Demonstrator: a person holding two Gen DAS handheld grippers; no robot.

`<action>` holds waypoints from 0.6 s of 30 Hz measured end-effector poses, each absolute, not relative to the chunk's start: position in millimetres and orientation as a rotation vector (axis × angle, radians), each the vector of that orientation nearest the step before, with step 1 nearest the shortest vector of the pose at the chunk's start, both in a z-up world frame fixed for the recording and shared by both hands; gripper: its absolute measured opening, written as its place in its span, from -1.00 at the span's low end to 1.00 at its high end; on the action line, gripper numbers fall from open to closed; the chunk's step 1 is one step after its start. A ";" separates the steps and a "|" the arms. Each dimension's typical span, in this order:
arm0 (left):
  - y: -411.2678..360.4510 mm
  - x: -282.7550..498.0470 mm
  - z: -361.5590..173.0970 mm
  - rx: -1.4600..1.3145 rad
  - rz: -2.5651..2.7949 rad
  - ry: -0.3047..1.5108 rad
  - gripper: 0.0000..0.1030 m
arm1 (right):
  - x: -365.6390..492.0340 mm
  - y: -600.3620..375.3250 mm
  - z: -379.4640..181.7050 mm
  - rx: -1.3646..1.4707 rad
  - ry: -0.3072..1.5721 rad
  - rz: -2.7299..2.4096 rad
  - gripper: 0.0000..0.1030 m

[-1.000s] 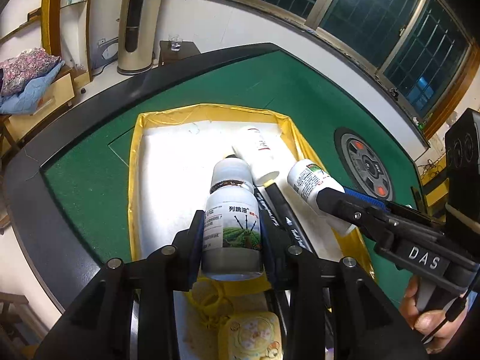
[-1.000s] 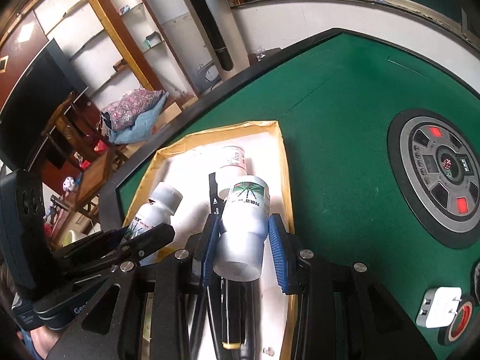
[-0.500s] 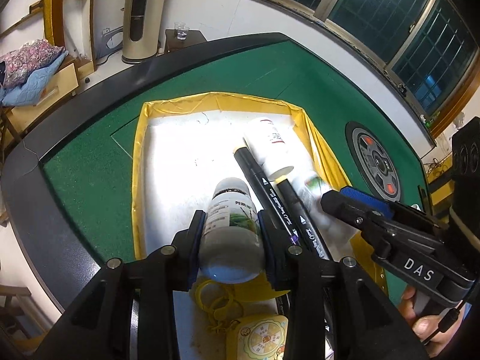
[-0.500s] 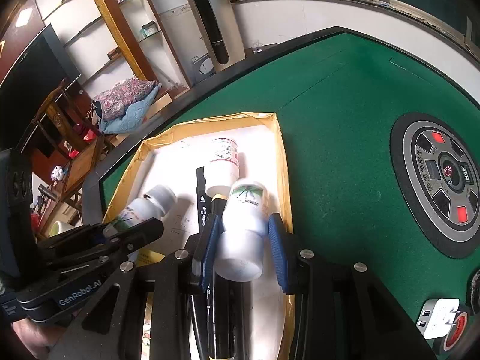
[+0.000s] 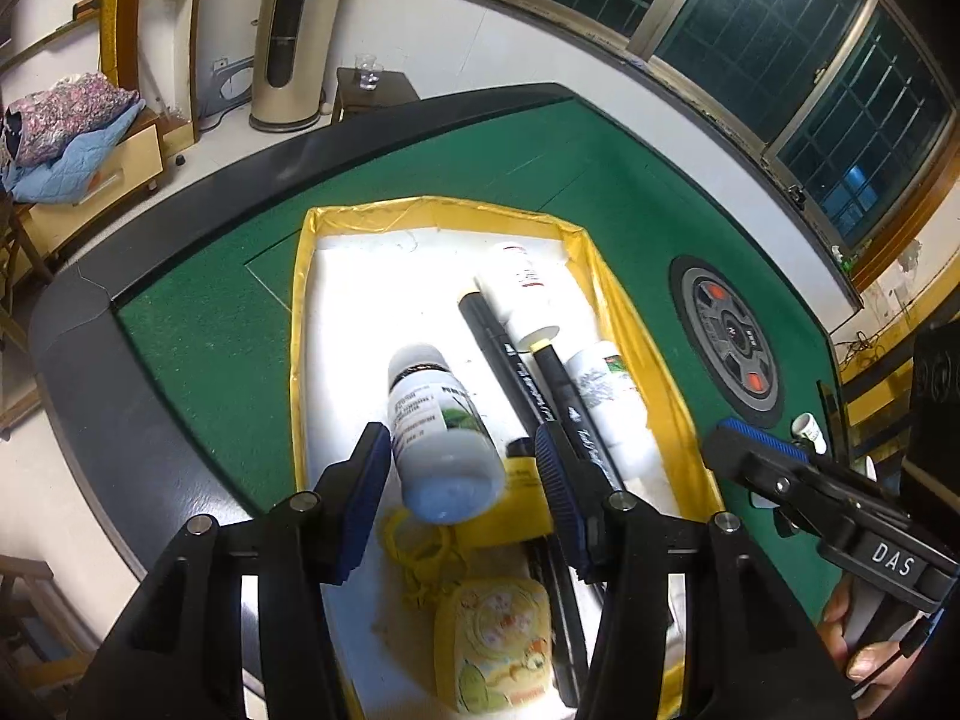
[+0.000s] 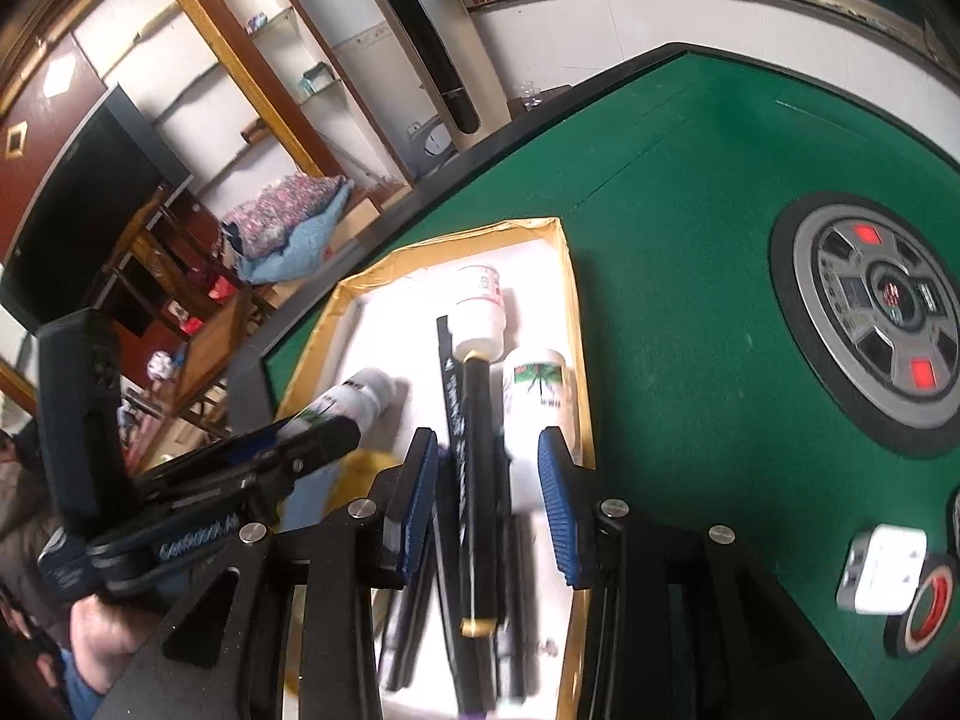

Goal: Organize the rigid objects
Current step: 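Lower both white bottles into the tray and open both grippers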

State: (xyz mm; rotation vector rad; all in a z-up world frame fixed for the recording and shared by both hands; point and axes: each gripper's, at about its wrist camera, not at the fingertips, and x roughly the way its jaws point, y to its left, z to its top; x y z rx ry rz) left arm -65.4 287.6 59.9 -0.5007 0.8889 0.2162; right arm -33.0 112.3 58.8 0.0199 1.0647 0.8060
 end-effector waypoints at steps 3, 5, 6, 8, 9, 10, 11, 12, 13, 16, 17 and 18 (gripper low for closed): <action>282.0 -70.1 63.4 -0.488 0.221 0.895 -0.05 | -39.8 94.6 61.2 0.065 1.067 0.823 -0.39; 277.2 -72.6 65.3 -0.475 0.229 0.900 -0.05 | -44.5 80.9 62.4 0.091 1.065 0.836 -0.39; 275.0 -74.0 66.4 -0.468 0.236 0.904 -0.05 | -47.0 70.5 63.5 0.105 1.064 0.837 -0.39; 269.3 -78.9 70.7 -0.445 0.247 0.899 -0.05 | -49.4 55.0 65.9 0.133 1.055 0.841 -0.39; 265.3 -81.8 74.0 -0.435 0.250 0.894 -0.05 | -50.8 44.1 67.7 0.148 1.049 0.843 -0.39; 262.2 -83.5 77.1 -0.429 0.246 0.888 -0.05 | -51.7 31.7 69.9 0.167 1.041 0.839 -0.39; 256.6 -85.4 81.6 -0.422 0.237 0.875 -0.05 | -53.4 22.2 72.1 0.183 1.036 0.830 -0.39; 251.8 -87.4 85.0 -0.415 0.228 0.864 -0.05 | -52.8 9.0 74.2 0.206 1.031 0.821 -0.40; 243.6 -88.9 90.7 -0.404 0.214 0.851 -0.05 | -52.4 -4.3 75.9 0.229 1.024 0.813 -0.40; 216.8 -89.7 103.2 -0.383 0.150 0.820 -0.05 | -52.6 -42.8 79.3 0.261 1.002 0.769 -0.39; 207.2 -89.0 105.7 -0.375 0.127 0.816 -0.05 | -53.3 -58.7 79.1 0.273 0.990 0.744 -0.39; 195.8 -87.8 107.9 -0.366 0.097 0.813 -0.03 | -55.0 -72.7 78.1 0.285 0.978 0.722 -0.33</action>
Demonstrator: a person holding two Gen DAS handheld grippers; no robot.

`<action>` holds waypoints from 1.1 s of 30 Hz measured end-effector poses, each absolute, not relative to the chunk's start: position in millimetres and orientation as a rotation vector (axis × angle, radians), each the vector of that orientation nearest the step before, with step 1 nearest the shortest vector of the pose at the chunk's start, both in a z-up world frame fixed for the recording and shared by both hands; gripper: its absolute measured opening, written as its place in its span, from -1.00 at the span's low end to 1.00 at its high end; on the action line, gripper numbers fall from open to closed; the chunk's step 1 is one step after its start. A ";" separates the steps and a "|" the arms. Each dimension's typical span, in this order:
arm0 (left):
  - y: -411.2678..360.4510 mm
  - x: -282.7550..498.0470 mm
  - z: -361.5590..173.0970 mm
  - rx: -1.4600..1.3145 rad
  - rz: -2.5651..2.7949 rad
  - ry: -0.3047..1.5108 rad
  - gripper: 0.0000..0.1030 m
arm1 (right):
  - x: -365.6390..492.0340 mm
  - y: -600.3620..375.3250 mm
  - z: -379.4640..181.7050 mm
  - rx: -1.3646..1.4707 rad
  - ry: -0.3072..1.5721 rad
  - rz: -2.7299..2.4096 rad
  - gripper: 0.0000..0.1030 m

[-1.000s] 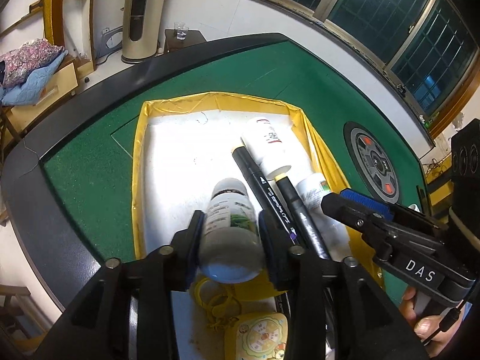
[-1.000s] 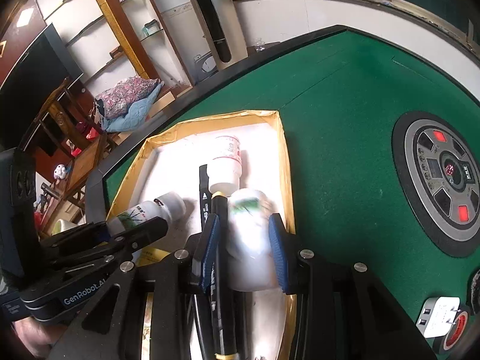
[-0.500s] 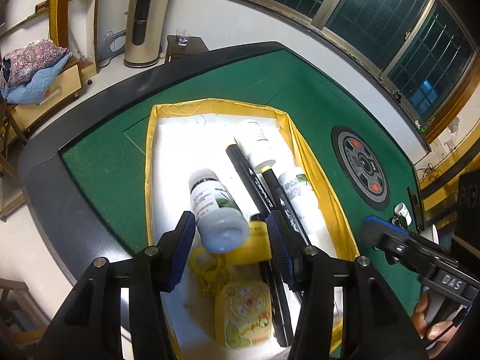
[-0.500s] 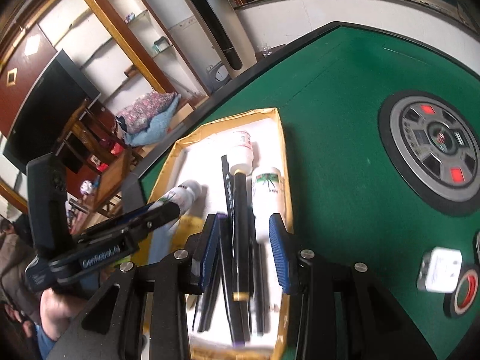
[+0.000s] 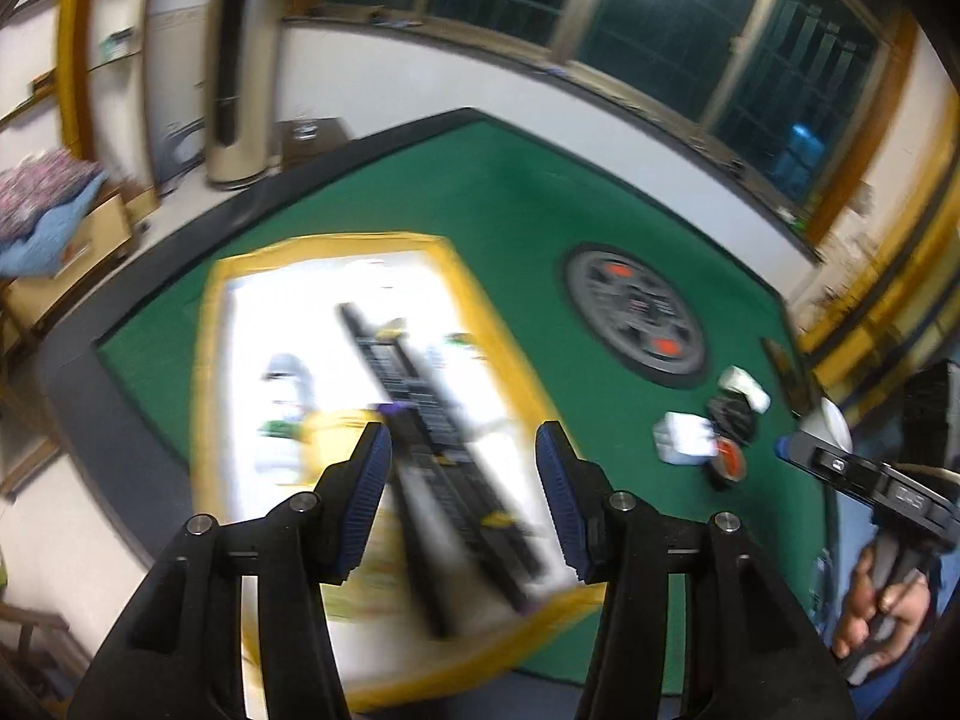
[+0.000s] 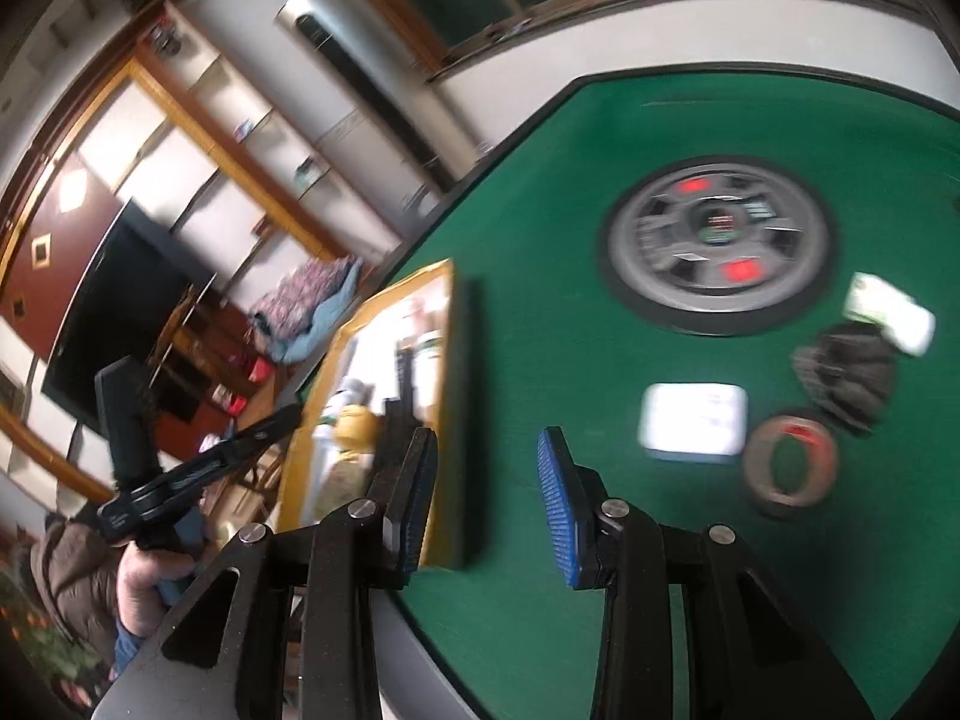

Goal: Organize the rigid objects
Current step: 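Grasp the white USB charger with the left gripper while the right grasps the black tape roll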

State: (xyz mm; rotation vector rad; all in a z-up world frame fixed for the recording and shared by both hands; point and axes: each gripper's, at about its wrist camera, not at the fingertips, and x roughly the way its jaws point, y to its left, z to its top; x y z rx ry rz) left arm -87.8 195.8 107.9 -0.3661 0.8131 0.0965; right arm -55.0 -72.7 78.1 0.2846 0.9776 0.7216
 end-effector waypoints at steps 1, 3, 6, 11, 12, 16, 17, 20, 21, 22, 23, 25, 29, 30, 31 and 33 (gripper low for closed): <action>181.4 -85.6 109.8 -0.354 0.057 0.810 0.01 | -55.7 -83.5 77.3 0.292 0.969 0.706 -0.21; 157.9 -80.2 110.0 -0.339 0.000 0.808 0.19 | -58.2 -110.6 70.5 0.305 0.951 0.654 -0.14; 111.8 -62.4 103.4 -0.306 -0.123 0.813 0.19 | -54.4 -140.3 56.9 0.339 0.948 0.600 -0.14; 52.1 -15.9 87.2 -0.233 -0.215 0.850 0.19 | -36.5 -176.0 35.5 0.470 0.961 0.539 -0.14; 46.6 -7.0 85.5 -0.238 -0.218 0.852 0.19 | -33.9 -179.2 33.3 0.503 0.964 0.538 -0.14; 41.0 42.9 70.5 -0.302 -0.225 0.847 0.19 | -35.5 -189.1 38.4 0.522 0.930 0.519 -0.14; 42.6 53.9 63.6 -0.330 -0.231 0.867 0.19 | -36.5 -189.4 39.9 0.519 0.922 0.516 -0.14; 49.4 74.5 42.6 -0.434 -0.260 0.933 0.18 | -35.8 -194.2 41.5 0.558 0.915 0.522 -0.14; 50.6 77.3 36.7 -0.459 -0.276 0.950 0.18 | -37.0 -196.9 40.0 0.564 0.914 0.520 -0.14; 49.7 76.4 31.1 -0.463 -0.279 0.974 0.18 | -36.6 -198.0 39.8 0.575 0.913 0.514 -0.14; 47.5 72.9 30.4 -0.445 -0.277 0.975 0.18 | -35.9 -200.0 38.5 0.581 0.918 0.519 -0.14; 37.5 59.0 33.1 -0.397 -0.313 0.976 0.19 | -36.6 -200.6 37.5 0.599 0.923 0.533 -0.14; 11.8 23.5 35.9 -0.278 -0.405 1.004 0.19 | -38.3 -209.1 39.4 0.623 0.904 0.534 -0.14; 5.1 15.3 36.5 -0.245 -0.422 1.005 0.19 | -38.7 -210.9 40.2 0.630 0.899 0.531 -0.14; -1.4 8.8 36.9 -0.215 -0.434 1.006 0.19 | -38.5 -211.9 40.4 0.633 0.898 0.526 -0.14; -13.6 0.2 40.3 -0.138 -0.416 0.974 0.23 | -37.8 -213.5 39.2 0.636 0.896 0.516 -0.14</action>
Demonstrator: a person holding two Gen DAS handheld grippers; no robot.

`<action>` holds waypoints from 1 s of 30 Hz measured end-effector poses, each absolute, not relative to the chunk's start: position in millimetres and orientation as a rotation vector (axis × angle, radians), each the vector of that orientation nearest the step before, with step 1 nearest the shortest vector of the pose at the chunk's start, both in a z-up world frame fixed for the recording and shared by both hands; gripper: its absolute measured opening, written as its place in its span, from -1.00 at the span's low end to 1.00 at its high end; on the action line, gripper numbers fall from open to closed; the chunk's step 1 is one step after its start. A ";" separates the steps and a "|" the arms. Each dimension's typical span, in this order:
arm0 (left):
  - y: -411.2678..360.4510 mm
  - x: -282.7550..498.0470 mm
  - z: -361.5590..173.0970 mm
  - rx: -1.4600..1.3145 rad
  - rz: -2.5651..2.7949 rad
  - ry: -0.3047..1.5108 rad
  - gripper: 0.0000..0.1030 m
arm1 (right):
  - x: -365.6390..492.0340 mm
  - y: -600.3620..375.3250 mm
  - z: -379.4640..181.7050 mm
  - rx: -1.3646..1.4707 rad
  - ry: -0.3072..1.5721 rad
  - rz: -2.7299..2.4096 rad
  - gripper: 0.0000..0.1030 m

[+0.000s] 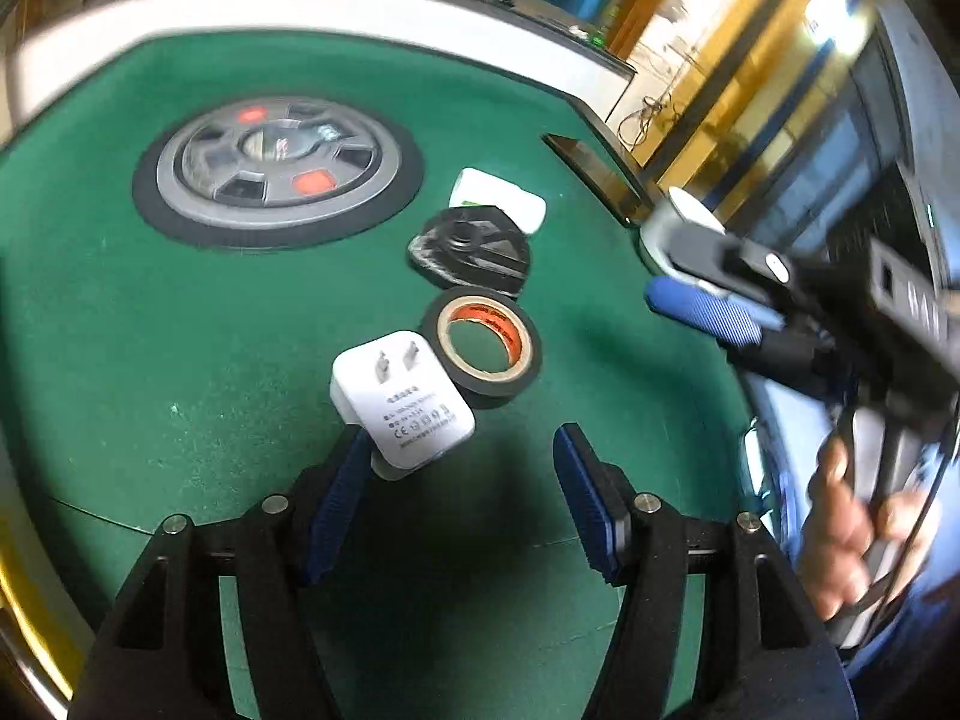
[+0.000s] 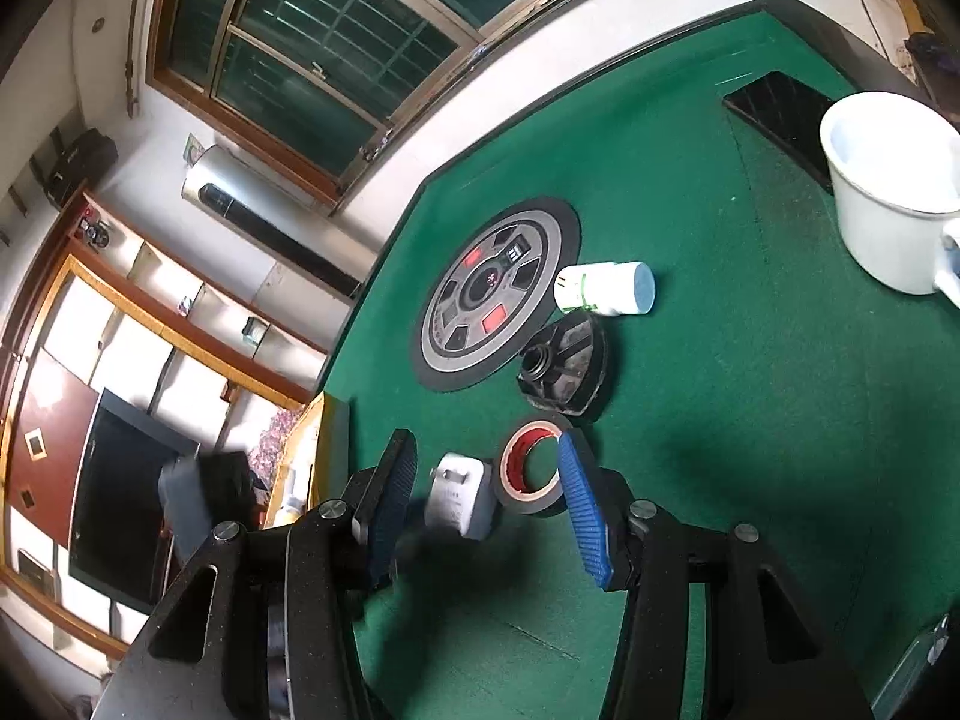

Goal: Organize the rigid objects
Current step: 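Grasp the white USB charger with the left gripper while the right grasps the black tape roll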

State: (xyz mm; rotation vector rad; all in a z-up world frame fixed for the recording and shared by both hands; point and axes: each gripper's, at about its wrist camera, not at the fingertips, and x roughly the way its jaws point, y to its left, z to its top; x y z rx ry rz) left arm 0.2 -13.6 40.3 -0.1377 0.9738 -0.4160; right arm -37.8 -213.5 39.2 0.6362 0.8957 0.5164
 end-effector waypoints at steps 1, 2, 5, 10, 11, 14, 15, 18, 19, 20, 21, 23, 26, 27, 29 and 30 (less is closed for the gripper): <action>-20.4 -2.8 41.8 -0.079 -0.396 0.959 0.24 | -37.1 -213.4 38.1 0.635 0.899 0.512 -0.14; -27.7 -2.0 41.3 -0.016 -0.370 0.956 0.23 | -35.9 -213.3 37.0 0.634 0.903 0.509 -0.14; -37.9 6.0 37.2 0.060 -0.283 0.963 0.23 | -33.3 -214.2 33.3 0.626 0.910 0.491 -0.14; -25.7 18.9 28.8 -0.016 -0.209 0.965 0.20 | -32.2 -213.1 33.2 0.588 0.912 0.478 -0.14; -21.4 17.4 28.6 -0.050 -0.207 0.962 0.01 | -32.1 -211.6 33.2 0.571 0.915 0.474 -0.14; -9.3 11.0 27.1 -0.084 -0.171 0.941 -0.03 | -31.7 -207.5 31.9 0.539 0.931 0.478 -0.14; -5.3 7.3 26.6 -0.099 -0.169 0.939 -0.03 | -31.2 -203.9 30.9 0.515 0.942 0.480 -0.14; 5.0 -11.9 26.9 -0.132 -0.152 0.937 -0.03 | -32.2 -195.0 28.2 0.463 0.963 0.488 -0.14; 6.1 -20.2 27.6 -0.129 -0.154 0.937 -0.03 | -32.3 -189.6 27.4 0.432 0.972 0.489 -0.14; 6.1 -28.1 27.5 -0.120 -0.154 0.933 -0.02 | -32.7 -184.0 26.9 0.397 0.976 0.492 -0.14; 7.3 -37.0 27.1 -0.124 -0.146 0.926 -0.02 | -33.5 -179.6 26.7 0.366 0.978 0.493 -0.07; 6.4 -45.5 26.0 -0.121 -0.150 0.914 -0.02 | -35.8 -167.5 26.2 0.272 0.975 0.473 -0.03; 4.6 -46.6 19.2 -0.123 -0.155 0.928 -0.12 | -37.4 -152.1 25.0 0.150 0.959 0.442 -0.02; 2.2 -47.2 17.1 -0.102 -0.151 0.923 -0.12 | -36.3 -147.6 23.6 0.118 0.958 0.431 -0.02; -0.9 -47.6 15.6 -0.086 -0.140 0.915 -0.12 | -35.8 -139.8 17.9 0.067 0.976 0.429 -0.02; -1.2 -46.8 14.6 -0.086 -0.137 0.913 -0.12 | -35.8 -138.0 16.0 0.057 0.980 0.429 -0.03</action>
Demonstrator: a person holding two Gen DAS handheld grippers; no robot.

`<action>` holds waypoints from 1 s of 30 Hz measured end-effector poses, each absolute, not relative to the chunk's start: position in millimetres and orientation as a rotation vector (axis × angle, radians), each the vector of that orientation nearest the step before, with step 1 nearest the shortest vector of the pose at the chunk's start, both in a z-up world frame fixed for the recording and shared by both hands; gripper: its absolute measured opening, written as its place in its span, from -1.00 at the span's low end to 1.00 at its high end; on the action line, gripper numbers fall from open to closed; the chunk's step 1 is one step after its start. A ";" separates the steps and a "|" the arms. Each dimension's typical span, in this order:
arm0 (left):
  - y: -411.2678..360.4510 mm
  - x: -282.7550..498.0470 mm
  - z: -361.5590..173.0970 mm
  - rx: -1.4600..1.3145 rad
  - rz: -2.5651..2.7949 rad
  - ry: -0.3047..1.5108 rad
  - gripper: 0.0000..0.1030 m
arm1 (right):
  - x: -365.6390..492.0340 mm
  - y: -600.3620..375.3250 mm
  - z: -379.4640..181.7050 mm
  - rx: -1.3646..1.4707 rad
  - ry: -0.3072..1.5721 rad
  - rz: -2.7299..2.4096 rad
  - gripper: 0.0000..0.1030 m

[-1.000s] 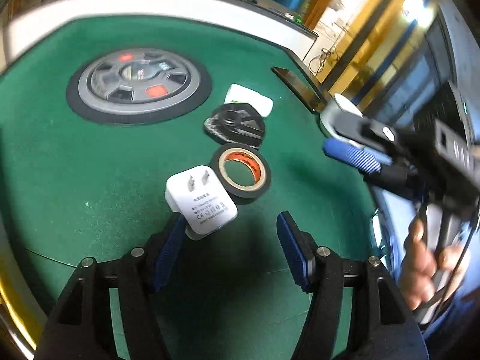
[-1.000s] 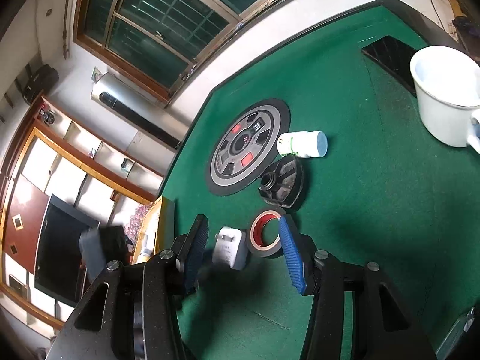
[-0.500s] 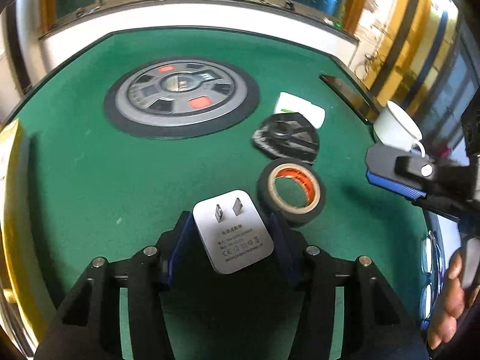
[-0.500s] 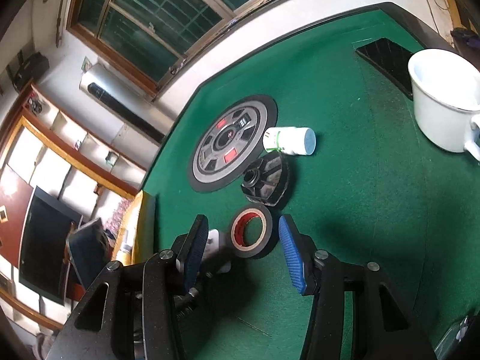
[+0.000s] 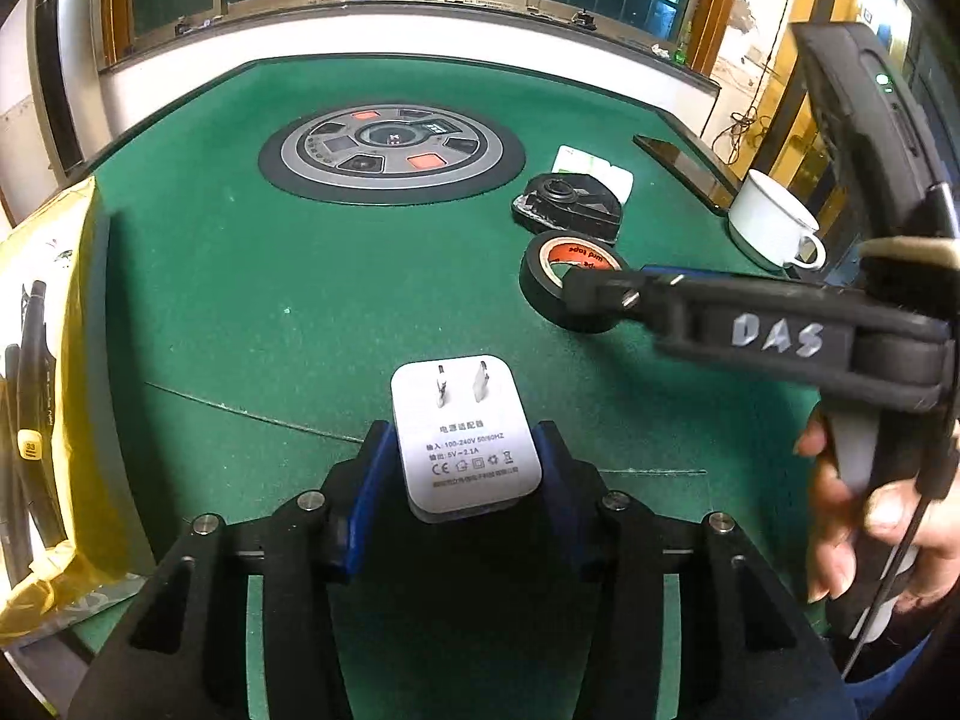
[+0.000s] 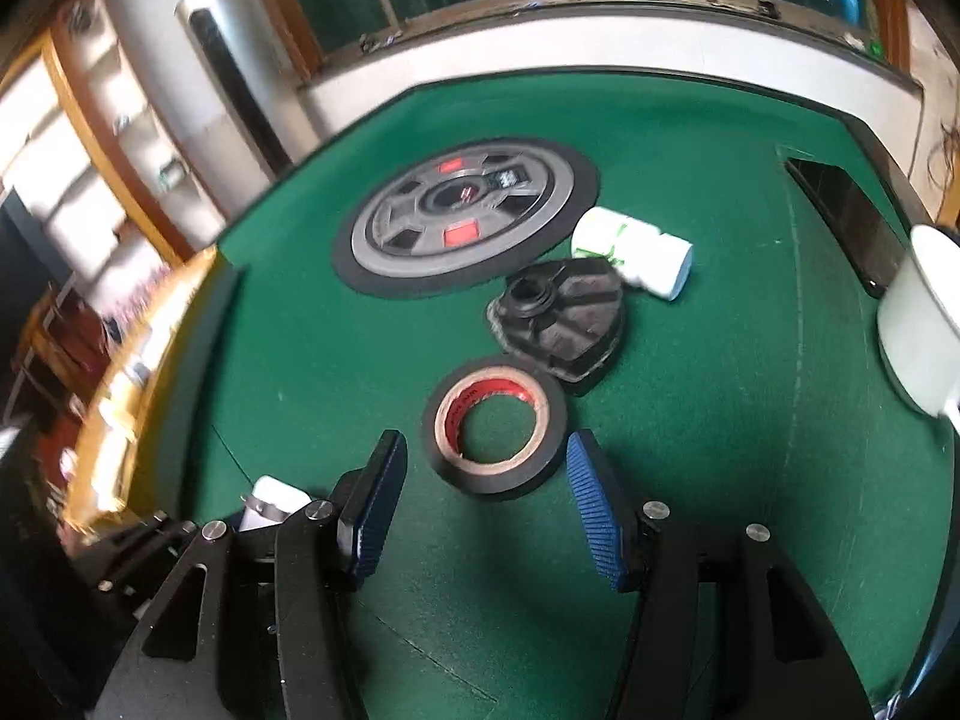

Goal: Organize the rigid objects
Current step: 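Grasp the white USB charger with the left gripper while the right grasps the black tape roll, then carry the charger and tape roll over the tray with both grippers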

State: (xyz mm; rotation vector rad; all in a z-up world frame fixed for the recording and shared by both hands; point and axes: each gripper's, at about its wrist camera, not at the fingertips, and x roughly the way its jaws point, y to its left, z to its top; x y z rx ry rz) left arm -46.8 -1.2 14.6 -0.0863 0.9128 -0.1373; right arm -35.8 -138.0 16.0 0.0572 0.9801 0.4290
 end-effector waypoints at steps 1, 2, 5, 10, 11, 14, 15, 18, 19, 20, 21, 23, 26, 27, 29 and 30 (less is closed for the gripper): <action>-0.7 -45.3 13.9 -0.094 -0.135 0.909 -0.12 | -35.7 -136.1 13.9 0.045 0.981 0.422 -0.01; 0.8 -43.7 13.6 -0.106 -0.134 0.909 -0.12 | -35.7 -133.9 13.4 0.022 0.971 0.408 -0.01; 2.5 -37.4 12.7 -0.128 -0.125 0.911 -0.12 | -34.8 -129.5 10.6 -0.014 0.957 0.386 -0.01; 0.2 -39.5 15.0 -0.108 -0.127 0.907 -0.15 | -39.7 -132.2 10.3 -0.037 0.949 0.389 -0.04; 1.2 -41.9 15.9 -0.116 -0.130 0.904 -0.15 | -41.0 -131.4 11.1 -0.037 0.949 0.389 -0.05; 3.5 -47.7 16.8 -0.133 -0.131 0.898 -0.15 | -47.1 -134.0 20.6 -0.047 0.918 0.378 -0.54; 3.8 -48.6 16.6 -0.134 -0.127 0.898 -0.15 | -48.6 -137.3 23.3 -0.030 0.919 0.387 -0.62; 4.5 -49.7 17.1 -0.137 -0.123 0.898 -0.15 | -45.3 -138.7 19.1 -0.003 0.958 0.396 -0.61; 4.2 -49.7 17.1 -0.137 -0.122 0.898 -0.15 | -43.9 -139.7 17.4 0.010 0.973 0.402 -0.55; 3.5 -49.9 16.9 -0.134 -0.120 0.897 -0.15 | -43.2 -140.4 17.5 0.014 0.972 0.399 -0.48; 3.3 -49.8 16.8 -0.131 -0.120 0.897 -0.15 | -42.2 -138.6 16.2 0.006 0.978 0.395 -0.09; 4.7 -50.3 16.9 -0.139 -0.123 0.896 -0.15 | -44.8 -134.2 16.3 -0.013 0.966 0.416 0.28; 4.3 -50.8 16.8 -0.134 -0.125 0.897 -0.15 | -44.9 -123.5 12.9 -0.040 0.966 0.417 0.29; 3.2 -50.5 17.0 -0.127 -0.122 0.898 -0.15 | -42.9 -120.3 10.2 -0.048 0.969 0.415 0.29; 0.5 -49.7 16.8 -0.110 -0.114 0.901 -0.14 | -38.7 -114.4 5.0 -0.073 0.969 0.399 0.28; -0.7 -49.4 16.6 -0.102 -0.111 0.903 -0.15 | -37.9 -111.7 3.9 -0.096 0.958 0.383 0.27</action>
